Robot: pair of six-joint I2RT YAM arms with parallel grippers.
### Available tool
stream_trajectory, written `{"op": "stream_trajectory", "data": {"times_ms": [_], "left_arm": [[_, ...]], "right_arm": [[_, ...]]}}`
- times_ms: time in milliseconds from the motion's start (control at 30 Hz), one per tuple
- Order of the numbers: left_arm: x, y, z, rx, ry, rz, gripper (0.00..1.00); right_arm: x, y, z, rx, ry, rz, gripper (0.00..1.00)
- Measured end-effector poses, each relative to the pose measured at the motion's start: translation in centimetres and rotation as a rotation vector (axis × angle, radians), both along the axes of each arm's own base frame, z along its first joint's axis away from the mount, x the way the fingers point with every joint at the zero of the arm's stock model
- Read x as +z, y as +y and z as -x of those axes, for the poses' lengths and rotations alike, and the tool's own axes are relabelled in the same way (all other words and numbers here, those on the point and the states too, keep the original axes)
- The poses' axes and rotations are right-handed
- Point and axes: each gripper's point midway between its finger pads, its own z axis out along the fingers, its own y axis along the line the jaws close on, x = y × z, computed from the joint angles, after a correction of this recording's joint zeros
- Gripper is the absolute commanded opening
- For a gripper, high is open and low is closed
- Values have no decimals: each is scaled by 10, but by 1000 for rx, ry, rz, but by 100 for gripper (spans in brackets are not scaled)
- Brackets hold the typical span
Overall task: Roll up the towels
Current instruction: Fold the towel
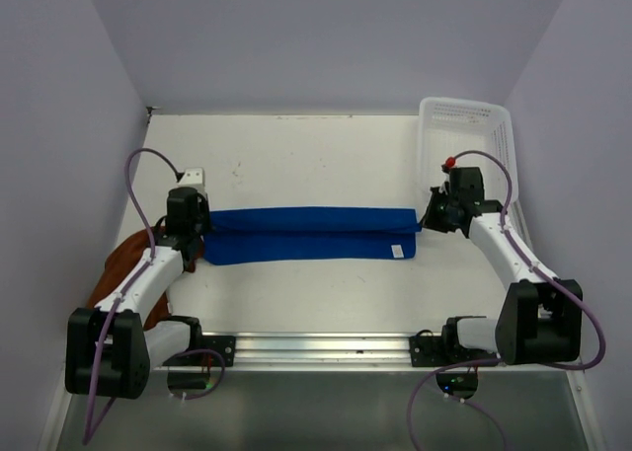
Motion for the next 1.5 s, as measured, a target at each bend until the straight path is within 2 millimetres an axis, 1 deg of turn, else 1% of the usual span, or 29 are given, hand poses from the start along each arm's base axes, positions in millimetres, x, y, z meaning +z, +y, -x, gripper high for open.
{"op": "stream_trajectory", "data": {"times_ms": [133, 233, 400, 500, 533, 600, 733, 800, 867, 1033, 1500], "left_arm": [[-1, -1, 3, -6, 10, 3, 0], [1, -4, 4, -16, 3, 2, 0], [1, -17, 4, -56, 3, -10, 0], [2, -24, 5, -78, 4, -24, 0], [1, -26, 6, -84, 5, -28, 0], [1, -29, 7, -91, 8, -39, 0], [4, -30, 9, -90, 3, -56, 0], [6, -29, 9, -89, -3, -62, 0], [7, -29, 9, -89, -9, -65, 0], [8, -30, 9, -93, -10, -76, 0], [13, -38, 10, -123, -26, -86, 0]], "right_arm": [[-14, -1, 11, -7, 38, -1, 0], [-21, -1, 16, -12, 54, -3, 0], [-34, -1, 23, -20, 73, -9, 5], [-43, -1, 29, -22, 91, -14, 11], [-45, -1, 31, -23, 96, -15, 18], [-50, 0, 35, -25, 107, -19, 25], [-57, 1, 41, -22, 122, -26, 36], [-59, 3, 44, -19, 129, -34, 37], [-58, 3, 45, -18, 125, -39, 37], [-46, 5, 41, -20, 78, -54, 37], [-26, 10, 28, -27, 24, -88, 41]]}}
